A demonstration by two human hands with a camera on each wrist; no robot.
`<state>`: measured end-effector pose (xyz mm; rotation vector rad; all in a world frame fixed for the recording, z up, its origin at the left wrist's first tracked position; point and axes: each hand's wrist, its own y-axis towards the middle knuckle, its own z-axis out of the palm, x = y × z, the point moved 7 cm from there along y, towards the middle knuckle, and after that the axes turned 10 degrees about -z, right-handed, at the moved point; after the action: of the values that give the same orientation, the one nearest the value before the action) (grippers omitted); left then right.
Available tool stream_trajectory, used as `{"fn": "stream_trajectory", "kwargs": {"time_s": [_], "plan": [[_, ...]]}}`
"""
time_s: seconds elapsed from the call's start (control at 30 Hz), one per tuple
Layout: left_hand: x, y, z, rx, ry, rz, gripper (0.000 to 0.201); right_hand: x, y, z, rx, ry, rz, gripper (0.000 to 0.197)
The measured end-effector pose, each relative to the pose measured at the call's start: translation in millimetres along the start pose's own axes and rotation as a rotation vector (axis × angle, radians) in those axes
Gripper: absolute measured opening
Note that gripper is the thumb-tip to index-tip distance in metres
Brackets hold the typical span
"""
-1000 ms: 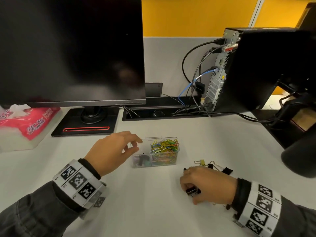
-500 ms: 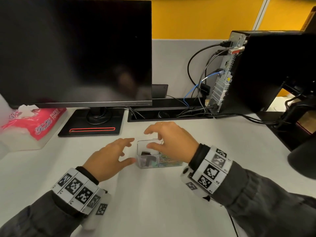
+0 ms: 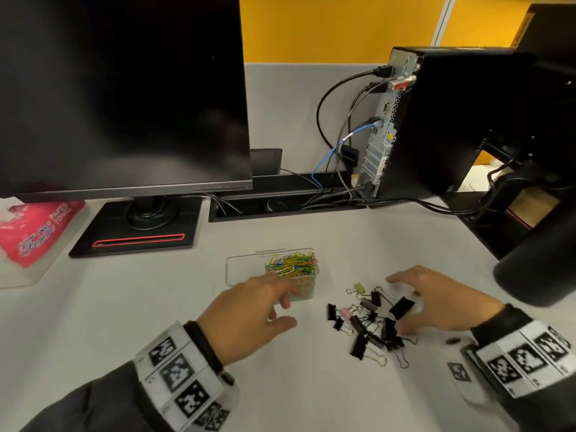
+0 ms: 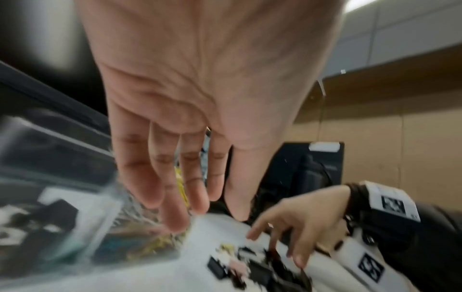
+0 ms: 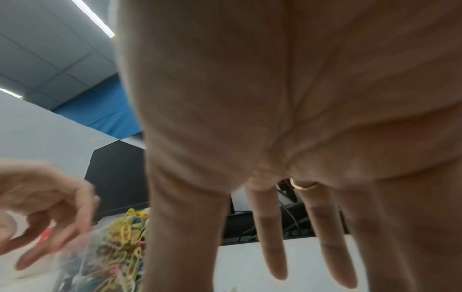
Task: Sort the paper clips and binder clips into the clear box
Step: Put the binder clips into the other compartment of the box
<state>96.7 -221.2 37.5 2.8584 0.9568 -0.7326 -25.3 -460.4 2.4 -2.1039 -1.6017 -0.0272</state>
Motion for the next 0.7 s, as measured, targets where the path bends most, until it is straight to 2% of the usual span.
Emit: {"fn": "stream_trajectory", "kwargs": {"time_s": [0.07,0.2,0.37,0.43,0.5,0.57,0.7], "plan": [[-17,14,16,0.07,0.041,0.036,0.034,2,1,7,-0.002,0.007,-0.025,0.081],[-54,37,38,0.058,0.237,0.103,0.046,6,9,8,-0.056,-0.038,-0.045,0.065],[-70,57,66,0.161,0.453,-0.001,0.053,4,8,9,-0.069,-0.038,-0.048,0.057],[-70,62,74,0.188,0.469,-0.034,0.053,13,8,3,-0.159,-0.035,-0.134,0.045],[-69,67,79,0.206,0.451,-0.052,0.051,32,11,-2,-0.252,-0.012,-0.299,0.036],[-69,72,80,0.217,0.419,-0.049,0.046,48,18,3,-0.206,0.019,-0.392,0.04],[-64,75,80,0.243,0.345,-0.05,0.039,49,30,7,-0.101,-0.037,-0.335,0.038]]}}
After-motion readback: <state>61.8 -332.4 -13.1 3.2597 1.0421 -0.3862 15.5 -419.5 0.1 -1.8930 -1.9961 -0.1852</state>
